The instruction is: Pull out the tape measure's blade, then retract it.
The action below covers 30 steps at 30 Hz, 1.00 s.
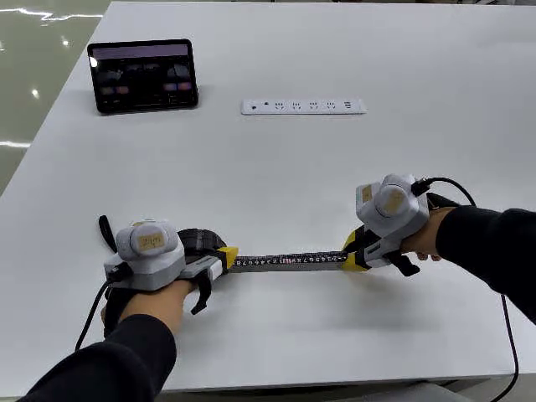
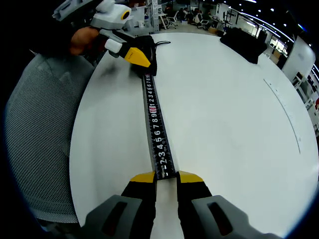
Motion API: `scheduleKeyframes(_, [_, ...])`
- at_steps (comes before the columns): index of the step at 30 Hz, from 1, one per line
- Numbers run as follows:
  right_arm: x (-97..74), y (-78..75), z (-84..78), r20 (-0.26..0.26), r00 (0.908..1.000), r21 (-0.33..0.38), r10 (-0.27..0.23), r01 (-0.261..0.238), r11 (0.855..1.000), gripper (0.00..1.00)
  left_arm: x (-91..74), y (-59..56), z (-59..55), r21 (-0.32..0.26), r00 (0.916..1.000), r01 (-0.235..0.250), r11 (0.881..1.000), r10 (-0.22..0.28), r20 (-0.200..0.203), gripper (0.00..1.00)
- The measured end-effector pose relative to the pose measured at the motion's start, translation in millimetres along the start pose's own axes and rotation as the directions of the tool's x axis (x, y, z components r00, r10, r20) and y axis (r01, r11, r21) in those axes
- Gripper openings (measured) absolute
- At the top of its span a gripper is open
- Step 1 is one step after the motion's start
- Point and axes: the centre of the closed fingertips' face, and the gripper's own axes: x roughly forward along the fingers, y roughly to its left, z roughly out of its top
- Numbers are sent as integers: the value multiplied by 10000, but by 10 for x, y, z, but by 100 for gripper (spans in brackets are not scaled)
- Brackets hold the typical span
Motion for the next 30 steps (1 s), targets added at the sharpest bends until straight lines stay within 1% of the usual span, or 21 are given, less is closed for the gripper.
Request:
scheduleKeyframes(15, [27, 13, 55, 89, 9999, 52, -58, 57, 10000, 11, -5, -2, -6, -2, 10000, -6, 10000, 6, 21, 63])
scheduleKeyframes(17, [31, 14, 63, 100, 9999, -25, -67, 67, 10000, 11, -6, -3, -7, -9, 10000, -4, 10000, 4, 25, 63])
scheduleKeyframes(24, [52, 47, 113, 166, 9998, -847, 72, -57, 9964, 11, -4, -5, -5, -3, 10000, 22, 10000, -22, 25, 63])
scheduleKeyframes(30, [72, 62, 161, 226, 9996, -973, 161, -138, 9952, 11, -1, -2, -3, -6, 10000, 40, 10000, -39, 22, 63])
